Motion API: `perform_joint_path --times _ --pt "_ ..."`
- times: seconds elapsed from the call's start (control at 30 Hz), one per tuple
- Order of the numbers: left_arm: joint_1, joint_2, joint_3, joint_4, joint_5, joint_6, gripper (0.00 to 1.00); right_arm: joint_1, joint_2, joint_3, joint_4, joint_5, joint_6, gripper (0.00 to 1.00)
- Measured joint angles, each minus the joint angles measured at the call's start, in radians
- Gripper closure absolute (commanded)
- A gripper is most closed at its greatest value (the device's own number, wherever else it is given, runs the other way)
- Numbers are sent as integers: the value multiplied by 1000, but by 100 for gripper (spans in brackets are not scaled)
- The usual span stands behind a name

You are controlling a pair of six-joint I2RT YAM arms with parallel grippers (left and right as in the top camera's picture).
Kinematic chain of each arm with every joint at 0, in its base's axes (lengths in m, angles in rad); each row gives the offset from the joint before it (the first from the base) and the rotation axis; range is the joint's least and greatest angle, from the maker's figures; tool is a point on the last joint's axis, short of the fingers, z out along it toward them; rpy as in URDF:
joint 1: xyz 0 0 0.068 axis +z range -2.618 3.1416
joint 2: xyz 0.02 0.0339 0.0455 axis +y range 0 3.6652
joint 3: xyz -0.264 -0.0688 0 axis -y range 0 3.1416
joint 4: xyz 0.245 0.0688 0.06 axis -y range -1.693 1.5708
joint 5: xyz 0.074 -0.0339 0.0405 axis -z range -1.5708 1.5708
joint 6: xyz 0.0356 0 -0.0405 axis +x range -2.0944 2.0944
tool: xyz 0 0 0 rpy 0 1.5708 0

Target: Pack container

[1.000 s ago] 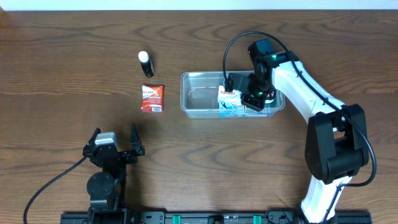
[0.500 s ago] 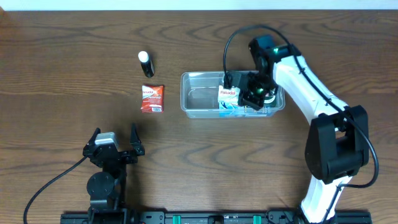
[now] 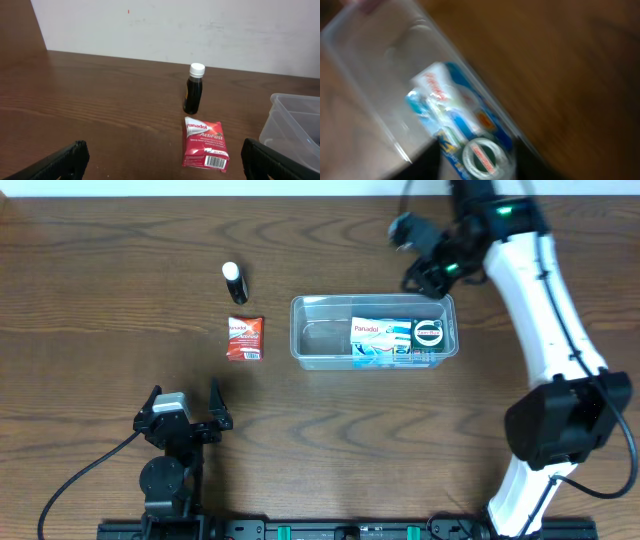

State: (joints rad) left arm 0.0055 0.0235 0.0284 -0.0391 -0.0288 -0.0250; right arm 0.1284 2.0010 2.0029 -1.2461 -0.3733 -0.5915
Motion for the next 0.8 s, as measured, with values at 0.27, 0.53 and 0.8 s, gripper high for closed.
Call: perform_joint_path --times 0.27,0.53,0.8 --pt "0 0 0 0 0 0 2 -244 0 13 8 48 187 1" --pt "0 0 0 0 0 0 2 -370 0 13 -27 60 257 1" --pt "0 0 0 0 0 0 2 -376 0 13 -27 59 270 1"
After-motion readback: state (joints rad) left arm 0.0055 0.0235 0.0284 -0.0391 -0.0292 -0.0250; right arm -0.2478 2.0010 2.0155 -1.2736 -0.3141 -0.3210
